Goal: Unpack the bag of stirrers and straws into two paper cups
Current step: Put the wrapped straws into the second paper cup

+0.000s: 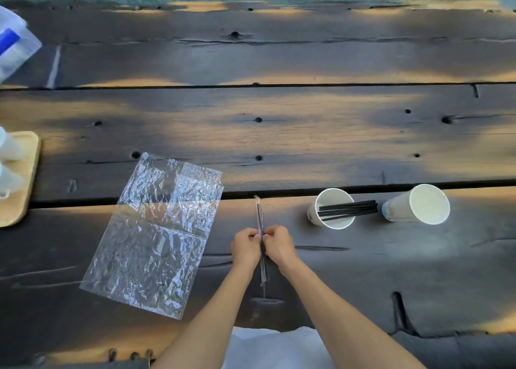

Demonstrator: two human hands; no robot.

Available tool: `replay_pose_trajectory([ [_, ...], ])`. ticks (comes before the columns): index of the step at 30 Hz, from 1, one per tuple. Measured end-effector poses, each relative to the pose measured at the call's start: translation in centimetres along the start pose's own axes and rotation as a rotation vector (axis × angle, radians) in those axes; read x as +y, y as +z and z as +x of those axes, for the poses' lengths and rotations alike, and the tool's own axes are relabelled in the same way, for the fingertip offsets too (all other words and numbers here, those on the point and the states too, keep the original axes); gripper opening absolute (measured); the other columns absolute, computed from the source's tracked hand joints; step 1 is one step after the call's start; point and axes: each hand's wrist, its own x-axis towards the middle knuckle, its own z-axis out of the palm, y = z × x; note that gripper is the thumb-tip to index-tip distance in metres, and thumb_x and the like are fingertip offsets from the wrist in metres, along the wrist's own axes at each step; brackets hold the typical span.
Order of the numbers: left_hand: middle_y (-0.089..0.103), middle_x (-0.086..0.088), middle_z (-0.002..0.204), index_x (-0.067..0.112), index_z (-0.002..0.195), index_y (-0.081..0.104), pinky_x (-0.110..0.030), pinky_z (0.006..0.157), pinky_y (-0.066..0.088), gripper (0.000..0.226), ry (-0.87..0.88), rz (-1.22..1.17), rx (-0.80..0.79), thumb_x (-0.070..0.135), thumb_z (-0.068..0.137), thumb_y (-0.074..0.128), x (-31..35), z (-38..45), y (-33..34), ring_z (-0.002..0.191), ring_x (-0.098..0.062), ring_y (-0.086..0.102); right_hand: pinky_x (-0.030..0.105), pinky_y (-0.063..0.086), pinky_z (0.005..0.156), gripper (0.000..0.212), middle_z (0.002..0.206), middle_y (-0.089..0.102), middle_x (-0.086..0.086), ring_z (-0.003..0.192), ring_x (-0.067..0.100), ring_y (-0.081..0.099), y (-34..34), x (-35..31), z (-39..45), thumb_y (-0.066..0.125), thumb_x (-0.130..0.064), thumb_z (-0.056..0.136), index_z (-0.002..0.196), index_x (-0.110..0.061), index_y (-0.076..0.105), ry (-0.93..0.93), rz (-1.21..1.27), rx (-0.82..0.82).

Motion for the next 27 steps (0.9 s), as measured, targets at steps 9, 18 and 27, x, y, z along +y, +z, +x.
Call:
replay_pose_trajectory([
  [9, 0.073, -0.013, 0.078, 0.008, 0.080, 0.076, -0.048, 0.081, 0.058, 0.018, 0.001, -0.150, -0.116, 0.011, 0.093, 0.063, 1.0, -3.6, -1.9, 0.075, -0.022, 0.065, 0.019, 0.052, 0.051, 0.022, 0.082, 0.069, 0.013, 0.066, 0.017, 0.064, -1.1, 0.6, -1.6, 0.050, -0.002, 0.097, 0.101, 0.004, 0.071, -0.018, 0.272, -0.127],
  [18, 0.070, -0.008, 0.079, 0.004, 0.096, 0.066, -0.027, 0.064, 0.051, 0.025, 0.007, -0.551, -0.378, 0.008, 0.103, 0.042, 2.0, -9.4, -2.8, 0.071, -0.017, 0.065, 0.018, 0.051, 0.056, 0.022, 0.100, 0.075, 0.016, 0.076, 0.020, 0.066, -3.9, 2.0, -5.2, 0.061, -0.006, 0.093, 0.113, -0.006, 0.072, -0.017, 0.589, -0.192],
  [27, 0.064, -0.009, 0.067, -0.017, 0.089, 0.066, -0.021, 0.056, 0.047, 0.029, 0.193, -0.229, -0.443, 0.005, 0.099, 0.052, 2.9, -13.0, 0.2, 0.059, -0.017, 0.053, 0.020, 0.043, 0.056, 0.016, 0.071, 0.066, 0.004, 0.059, 0.014, 0.059, -10.3, 4.9, -9.1, 0.064, -0.002, 0.090, 0.105, -0.003, 0.068, -0.249, 0.530, -0.148],
])
